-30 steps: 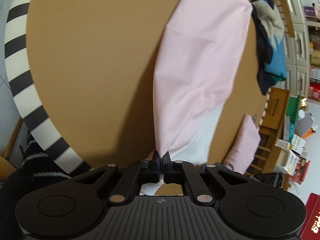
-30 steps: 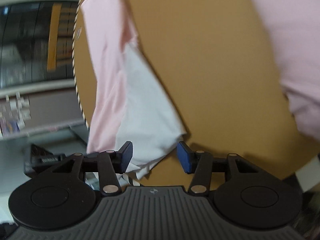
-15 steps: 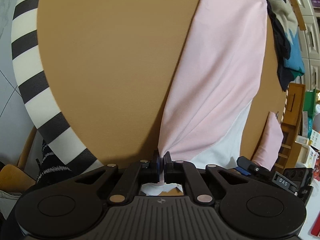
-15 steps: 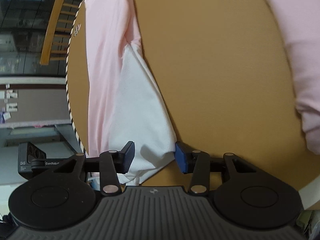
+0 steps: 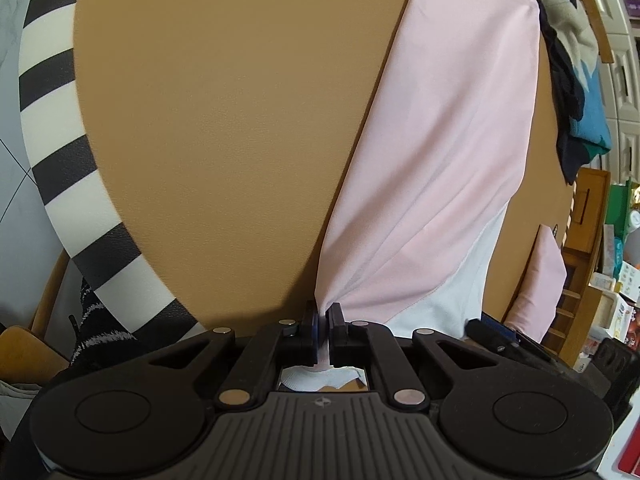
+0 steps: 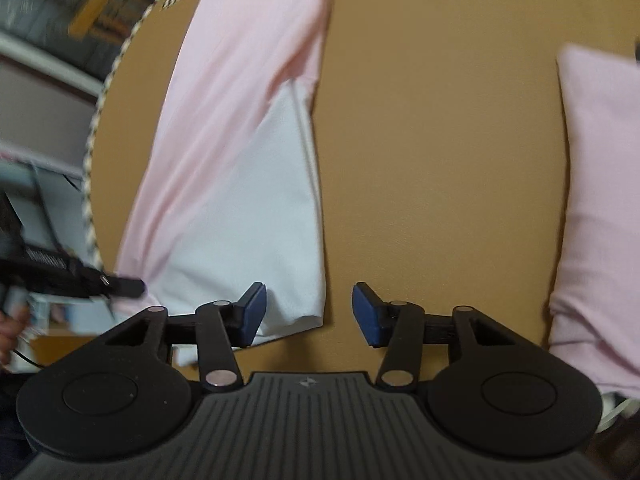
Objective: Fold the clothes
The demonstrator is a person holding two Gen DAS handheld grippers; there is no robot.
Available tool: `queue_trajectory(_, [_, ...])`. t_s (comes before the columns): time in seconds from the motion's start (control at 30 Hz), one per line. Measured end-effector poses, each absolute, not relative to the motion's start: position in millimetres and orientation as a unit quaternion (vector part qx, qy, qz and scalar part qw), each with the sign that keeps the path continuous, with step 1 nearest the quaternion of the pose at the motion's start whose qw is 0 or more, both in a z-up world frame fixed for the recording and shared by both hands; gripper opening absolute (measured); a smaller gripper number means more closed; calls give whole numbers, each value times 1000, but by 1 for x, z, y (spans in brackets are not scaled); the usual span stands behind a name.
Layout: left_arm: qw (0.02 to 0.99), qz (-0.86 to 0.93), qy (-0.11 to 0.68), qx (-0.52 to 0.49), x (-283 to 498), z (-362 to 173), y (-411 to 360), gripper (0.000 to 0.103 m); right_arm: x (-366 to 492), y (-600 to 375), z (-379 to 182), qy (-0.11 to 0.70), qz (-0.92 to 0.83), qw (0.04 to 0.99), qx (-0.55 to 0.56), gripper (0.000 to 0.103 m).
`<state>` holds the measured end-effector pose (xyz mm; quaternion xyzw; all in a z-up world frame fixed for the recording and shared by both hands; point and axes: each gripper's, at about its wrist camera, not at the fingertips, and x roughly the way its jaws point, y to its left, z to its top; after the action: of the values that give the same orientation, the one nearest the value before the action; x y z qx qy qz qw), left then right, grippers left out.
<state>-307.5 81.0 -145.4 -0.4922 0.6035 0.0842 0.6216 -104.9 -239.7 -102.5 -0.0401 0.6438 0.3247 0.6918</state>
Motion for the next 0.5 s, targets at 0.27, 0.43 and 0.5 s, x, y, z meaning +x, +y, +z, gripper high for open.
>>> queue_trajectory(0.27, [620, 84, 602, -496, -309, -145, 83, 6, -128, -216, -101, 603, 346, 704, -146, 7])
queue_trajectory(0.43, [622, 84, 603, -492, -307, -142, 80, 6, -101, -230, -111, 660, 351, 663, -44, 5])
queue_trajectory(0.5, [625, 83, 604, -489, -309, -140, 83, 6, -86, -242, -114, 684, 339, 646, 24, 5])
